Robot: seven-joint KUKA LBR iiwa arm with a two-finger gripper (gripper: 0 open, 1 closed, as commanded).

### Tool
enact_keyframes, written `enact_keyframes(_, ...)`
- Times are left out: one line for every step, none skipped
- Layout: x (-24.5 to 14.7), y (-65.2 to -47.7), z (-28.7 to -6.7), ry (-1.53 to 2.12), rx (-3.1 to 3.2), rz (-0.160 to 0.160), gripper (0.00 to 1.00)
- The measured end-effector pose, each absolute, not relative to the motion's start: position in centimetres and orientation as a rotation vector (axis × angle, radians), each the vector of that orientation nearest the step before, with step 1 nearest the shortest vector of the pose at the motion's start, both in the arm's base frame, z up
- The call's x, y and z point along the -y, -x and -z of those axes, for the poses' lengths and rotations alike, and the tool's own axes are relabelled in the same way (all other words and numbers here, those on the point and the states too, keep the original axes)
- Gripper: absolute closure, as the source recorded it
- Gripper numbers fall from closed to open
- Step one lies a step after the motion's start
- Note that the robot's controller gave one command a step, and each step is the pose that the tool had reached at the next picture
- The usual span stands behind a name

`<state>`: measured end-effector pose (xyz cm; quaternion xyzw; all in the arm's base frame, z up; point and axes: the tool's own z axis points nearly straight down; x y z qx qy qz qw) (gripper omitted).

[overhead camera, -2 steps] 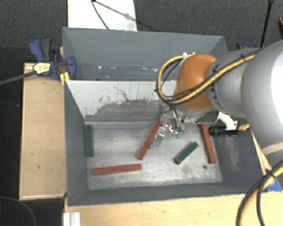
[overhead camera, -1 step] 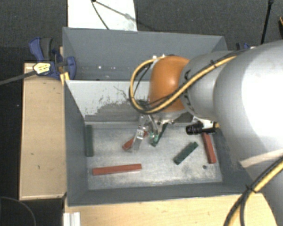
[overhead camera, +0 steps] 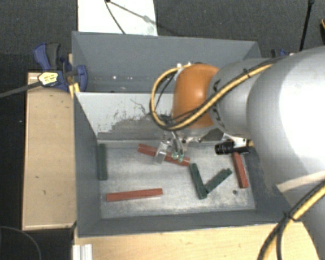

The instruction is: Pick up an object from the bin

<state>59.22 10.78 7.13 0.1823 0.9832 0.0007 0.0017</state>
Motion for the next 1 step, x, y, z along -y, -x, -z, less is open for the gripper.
enact_keyframes(-11.06,-58.85,-23.89,-0.542,-3.084,-0.007,1.00)
